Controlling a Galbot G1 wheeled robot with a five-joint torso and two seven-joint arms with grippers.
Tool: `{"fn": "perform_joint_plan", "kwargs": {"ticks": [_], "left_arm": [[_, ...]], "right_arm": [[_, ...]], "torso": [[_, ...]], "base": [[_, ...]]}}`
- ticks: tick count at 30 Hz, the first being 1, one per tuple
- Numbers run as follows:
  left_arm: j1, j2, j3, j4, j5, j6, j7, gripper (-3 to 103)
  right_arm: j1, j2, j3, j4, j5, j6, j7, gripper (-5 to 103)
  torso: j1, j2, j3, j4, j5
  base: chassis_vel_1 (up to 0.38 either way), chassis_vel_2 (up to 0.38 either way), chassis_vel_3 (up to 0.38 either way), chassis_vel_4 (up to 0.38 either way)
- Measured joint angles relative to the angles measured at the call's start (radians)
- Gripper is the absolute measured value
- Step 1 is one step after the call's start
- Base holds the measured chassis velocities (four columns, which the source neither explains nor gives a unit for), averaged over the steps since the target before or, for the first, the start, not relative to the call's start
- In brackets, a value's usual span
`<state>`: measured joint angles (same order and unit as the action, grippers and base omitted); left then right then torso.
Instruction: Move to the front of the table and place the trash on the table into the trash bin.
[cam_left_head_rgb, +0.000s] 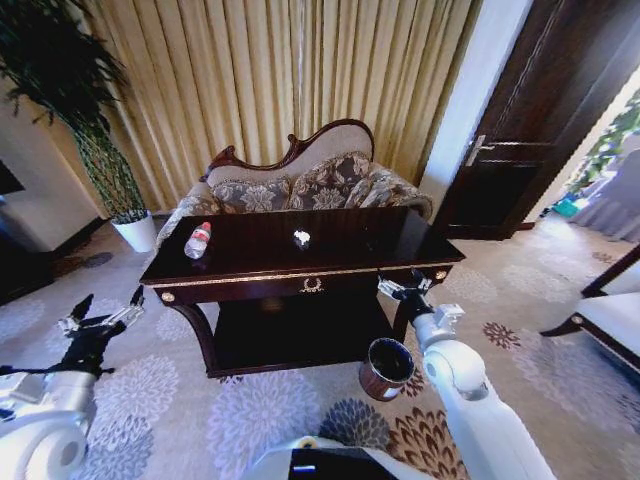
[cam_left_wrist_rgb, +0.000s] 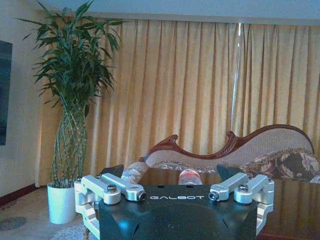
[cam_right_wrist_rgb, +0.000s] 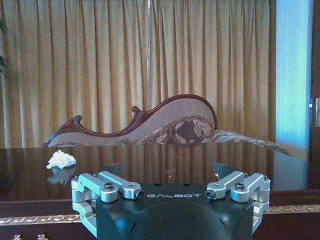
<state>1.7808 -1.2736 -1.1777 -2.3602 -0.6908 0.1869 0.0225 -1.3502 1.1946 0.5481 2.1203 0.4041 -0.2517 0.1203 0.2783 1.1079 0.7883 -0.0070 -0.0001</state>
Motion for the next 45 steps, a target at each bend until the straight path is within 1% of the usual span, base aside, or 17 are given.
{"fn": "perform_joint_plan", "kwargs": {"ticks": [1,31,39,42,44,45], "left_arm": [[0.000,0.000,0.000,0.000,0.000,0.000,0.000,100],[0.002,-0.006,0.003,-0.005,0.003,-0.002,0.001,100],[0.004,-0.010,0.003,-0.011,0.004,-0.002,0.001,100],[0.006,-0.014,0.002,-0.013,0.004,-0.002,0.001,100],[0.009,-0.019,-0.001,-0.014,0.004,-0.002,0.000,100],[0.009,-0.019,-0.001,-0.014,0.004,-0.002,0.000,100]], "right_arm": [[0.000,0.000,-0.001,-0.001,-0.002,0.000,0.000,100],[-0.005,-0.001,-0.013,0.002,-0.016,0.006,-0.001,100],[-0.006,-0.005,-0.026,0.004,-0.013,0.010,0.000,100],[-0.001,-0.015,-0.031,0.006,0.004,0.003,0.000,100],[0.014,-0.036,-0.038,0.006,0.019,-0.018,0.000,100],[0.014,-0.036,-0.038,0.006,0.019,-0.018,0.000,100]], "torso": [[0.000,0.000,0.000,-0.0003,0.0000],[0.000,0.000,0.000,-0.0002,0.0000],[0.000,0.000,0.000,-0.0002,0.0000],[0.000,0.000,0.000,-0.0002,0.0000],[0.000,0.000,0.000,-0.0002,0.0000],[0.000,0.000,0.000,-0.0002,0.0000]], "base": [[-0.077,0.088,0.063,-0.099],[-0.075,0.082,0.076,-0.074],[-0.021,0.021,0.017,-0.020],[0.000,0.000,0.000,0.000],[0.000,0.000,0.000,0.000],[0.000,0.000,0.000,0.000]]}}
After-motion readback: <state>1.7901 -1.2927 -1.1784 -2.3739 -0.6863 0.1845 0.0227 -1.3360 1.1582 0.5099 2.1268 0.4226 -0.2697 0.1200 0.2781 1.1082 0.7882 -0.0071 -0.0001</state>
